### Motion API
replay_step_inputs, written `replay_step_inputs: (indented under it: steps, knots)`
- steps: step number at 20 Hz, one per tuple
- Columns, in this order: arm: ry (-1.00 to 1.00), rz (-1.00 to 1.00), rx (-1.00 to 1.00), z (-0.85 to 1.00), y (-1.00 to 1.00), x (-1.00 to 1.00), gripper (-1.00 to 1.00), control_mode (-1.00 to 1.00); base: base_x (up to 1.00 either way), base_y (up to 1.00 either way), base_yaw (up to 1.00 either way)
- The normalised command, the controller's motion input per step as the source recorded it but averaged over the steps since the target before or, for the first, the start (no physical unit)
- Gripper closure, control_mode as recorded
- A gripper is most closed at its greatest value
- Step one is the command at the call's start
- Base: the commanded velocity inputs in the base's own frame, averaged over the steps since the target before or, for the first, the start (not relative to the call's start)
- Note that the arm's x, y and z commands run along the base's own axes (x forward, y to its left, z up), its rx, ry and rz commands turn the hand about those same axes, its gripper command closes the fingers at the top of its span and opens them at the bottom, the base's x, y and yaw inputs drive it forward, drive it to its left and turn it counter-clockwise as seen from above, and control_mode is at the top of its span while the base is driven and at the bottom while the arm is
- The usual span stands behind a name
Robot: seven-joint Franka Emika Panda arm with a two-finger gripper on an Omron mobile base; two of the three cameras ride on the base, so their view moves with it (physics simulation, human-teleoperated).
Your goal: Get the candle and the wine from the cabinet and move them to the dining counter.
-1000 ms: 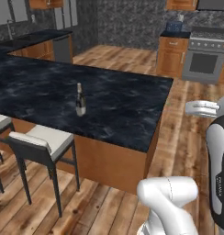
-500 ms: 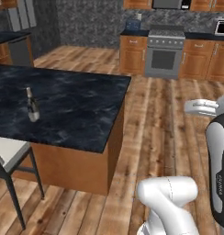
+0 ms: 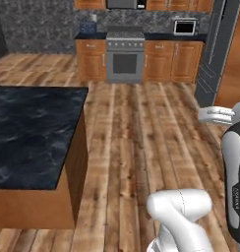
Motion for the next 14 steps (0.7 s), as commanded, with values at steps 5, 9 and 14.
replay_step_inputs:
  steps: [5,9,14]
  knots:
    - [0.0,0.0,0.0,0.0,0.0,0.0,-1.0,1.0,0.67,-0.41,-0.38]
    - [0.0,0.0,0.0,0.0,0.0,0.0,-1.0,1.0,0.81,-0.23,-0.36]
    - [0.0,0.0,0.0,0.0,0.0,0.0,-1.0,1.0,0.97,-0.13,-0.32]
